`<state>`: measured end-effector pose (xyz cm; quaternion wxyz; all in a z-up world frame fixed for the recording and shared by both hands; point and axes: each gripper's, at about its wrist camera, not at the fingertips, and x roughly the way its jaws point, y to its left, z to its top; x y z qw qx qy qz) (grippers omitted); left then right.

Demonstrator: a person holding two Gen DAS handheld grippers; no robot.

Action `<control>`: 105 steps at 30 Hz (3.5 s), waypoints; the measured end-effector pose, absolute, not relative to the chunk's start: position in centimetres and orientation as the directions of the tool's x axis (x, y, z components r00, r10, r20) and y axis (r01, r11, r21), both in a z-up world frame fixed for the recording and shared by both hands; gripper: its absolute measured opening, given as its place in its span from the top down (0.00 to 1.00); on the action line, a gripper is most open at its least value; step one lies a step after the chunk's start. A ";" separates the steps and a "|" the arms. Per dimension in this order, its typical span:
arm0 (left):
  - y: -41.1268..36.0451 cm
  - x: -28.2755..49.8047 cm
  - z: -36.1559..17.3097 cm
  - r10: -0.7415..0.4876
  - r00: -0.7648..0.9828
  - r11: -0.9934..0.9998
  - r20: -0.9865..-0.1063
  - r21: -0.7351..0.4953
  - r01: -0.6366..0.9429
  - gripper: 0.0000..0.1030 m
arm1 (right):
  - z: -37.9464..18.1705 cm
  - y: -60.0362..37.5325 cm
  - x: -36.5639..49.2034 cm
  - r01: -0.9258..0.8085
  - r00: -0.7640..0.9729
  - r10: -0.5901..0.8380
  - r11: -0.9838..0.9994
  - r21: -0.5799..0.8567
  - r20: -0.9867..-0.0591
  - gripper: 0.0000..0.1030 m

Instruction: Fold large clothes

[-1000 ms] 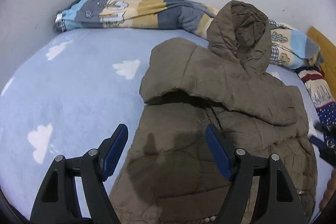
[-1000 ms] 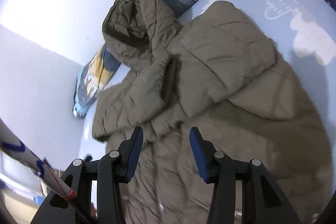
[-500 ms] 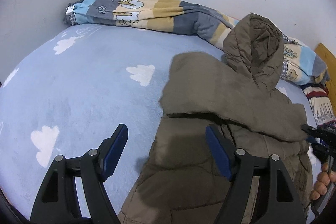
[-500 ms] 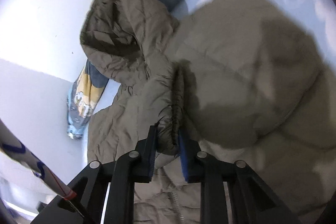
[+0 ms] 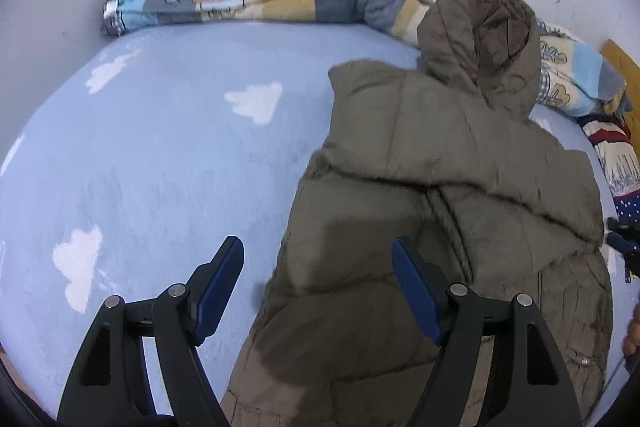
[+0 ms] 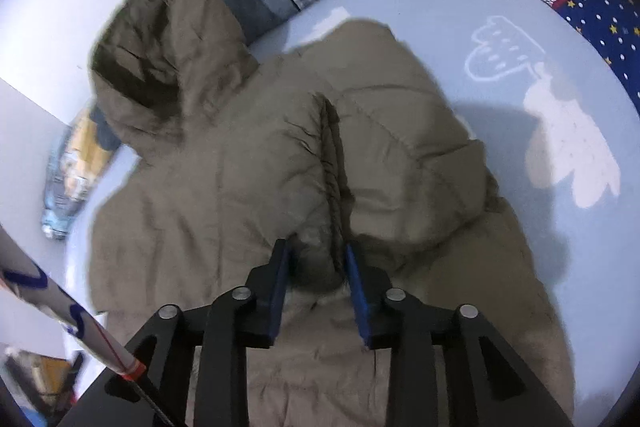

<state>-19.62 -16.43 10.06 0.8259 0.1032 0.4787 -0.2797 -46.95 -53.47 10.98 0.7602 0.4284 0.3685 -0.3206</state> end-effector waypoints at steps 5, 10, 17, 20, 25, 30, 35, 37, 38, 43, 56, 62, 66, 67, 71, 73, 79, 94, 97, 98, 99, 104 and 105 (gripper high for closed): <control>-13.9 -20.8 10.6 -0.375 0.359 0.817 -0.855 -0.122 0.564 0.27 | 15.0 -50.1 -53.1 0.754 0.579 -0.209 0.504 0.421 -0.788 0.40; -8.8 -22.9 10.9 -0.375 0.340 0.818 -0.862 -0.136 0.558 0.27 | 13.7 -47.1 -61.6 0.775 0.529 -0.192 0.507 0.378 -0.827 0.40; -0.8 -26.1 8.1 -0.360 0.275 0.838 -0.892 -0.179 0.516 0.27 | 9.1 -44.6 -72.1 0.794 0.547 -0.075 0.361 0.489 -0.834 0.40; 1.1 -27.1 7.0 -0.384 0.213 0.838 -0.898 -0.242 0.490 0.27 | 8.3 -44.1 -73.4 0.806 0.526 -0.062 0.353 0.475 -0.848 0.40; 1.0 -28.4 6.0 -0.485 0.096 0.774 -0.869 -0.375 0.509 0.33 | 7.3 -43.5 -73.7 0.788 0.553 -0.001 0.326 0.523 -0.833 0.37; -0.4 -29.1 5.4 -0.469 0.090 0.751 -0.879 -0.343 0.564 0.53 | 6.4 -42.3 -72.2 0.785 0.533 0.013 0.365 0.501 -0.846 0.34; -0.9 -30.2 6.6 -0.487 0.154 0.723 -0.860 -0.298 0.623 0.78 | 7.3 -41.2 -71.4 0.734 0.576 -0.003 0.443 0.515 -0.817 0.76; -1.0 -30.7 7.1 -0.486 0.184 0.722 -0.855 -0.273 0.636 0.81 | 8.3 -40.6 -71.1 0.727 0.573 -0.039 0.484 0.486 -0.818 0.79; -0.9 -31.0 7.3 -0.485 0.196 0.723 -0.852 -0.265 0.638 0.81 | 8.9 -40.1 -71.1 0.730 0.566 -0.067 0.505 0.461 -0.822 0.80; -0.6 -32.1 8.0 -0.494 0.213 0.712 -0.843 -0.252 0.655 0.83 | 10.5 -38.8 -71.9 0.739 0.566 -0.124 0.513 0.436 -0.815 0.82; 0.4 -34.1 9.2 -0.446 0.315 0.748 -0.838 -0.157 0.644 0.76 | 11.1 -37.1 -73.9 0.778 0.497 -0.113 0.498 0.383 -0.861 0.76; 0.7 -34.5 12.7 -0.431 0.494 0.794 -0.755 -0.057 0.605 0.52 | 13.0 -37.7 -73.8 0.827 0.431 -0.244 0.492 0.272 -0.869 0.63; -0.8 -36.1 14.7 -0.456 0.543 0.776 -0.705 -0.018 0.630 0.42 | 16.2 -36.9 -73.3 0.821 0.462 -0.369 0.523 0.231 -0.807 0.60; -1.7 -36.6 15.1 -0.469 0.539 0.763 -0.700 -0.013 0.646 0.40 | 16.8 -36.5 -72.7 0.808 0.477 -0.374 0.543 0.229 -0.796 0.57; -5.3 -39.4 15.3 -0.494 0.518 0.706 -0.698 0.025 0.707 0.40 | 18.0 -34.3 -68.6 0.737 0.530 -0.330 0.635 0.232 -0.781 0.50; -7.0 -40.6 14.7 -0.486 0.511 0.685 -0.710 0.053 0.726 0.40 | 17.9 -33.3 -66.4 0.704 0.551 -0.292 0.666 0.248 -0.782 0.50; -10.2 -42.7 10.3 -0.422 0.501 0.666 -0.755 0.117 0.736 0.40 | 15.1 -29.1 -59.4 0.615 0.546 -0.187 0.751 0.240 -0.816 0.50; -11.0 -42.9 8.1 -0.360 0.531 0.685 -0.767 0.168 0.708 0.35 | 9.5 -27.3 -57.9 0.579 0.449 -0.203 0.808 0.110 -0.870 0.48; -11.0 -43.4 9.8 -0.389 0.570 0.690 -0.724 0.181 0.701 0.35 | 11.2 -27.9 -58.6 0.587 0.513 -0.215 0.794 0.157 -0.831 0.48; -11.0 -43.4 10.2 -0.397 0.577 0.691 -0.714 0.182 0.700 0.35 | 11.7 -28.0 -58.7 0.593 0.521 -0.233 0.791 0.152 -0.821 0.48; -11.0 -43.6 10.8 -0.410 0.582 0.690 -0.703 0.179 0.702 0.35 | 11.9 -28.1 -58.7 0.595 0.526 -0.240 0.789 0.151 -0.816 0.48; -11.2 -43.8 12.3 -0.447 0.588 0.684 -0.674 0.167 0.711 0.35 | 12.4 -27.6 -58.5 0.583 0.547 -0.241 0.797 0.159 -0.802 0.48; -11.3 -43.7 12.4 -0.449 0.588 0.682 -0.673 0.167 0.712 0.35 | 12.5 -27.5 -58.5 0.580 0.550 -0.244 0.800 0.155 -0.798 0.48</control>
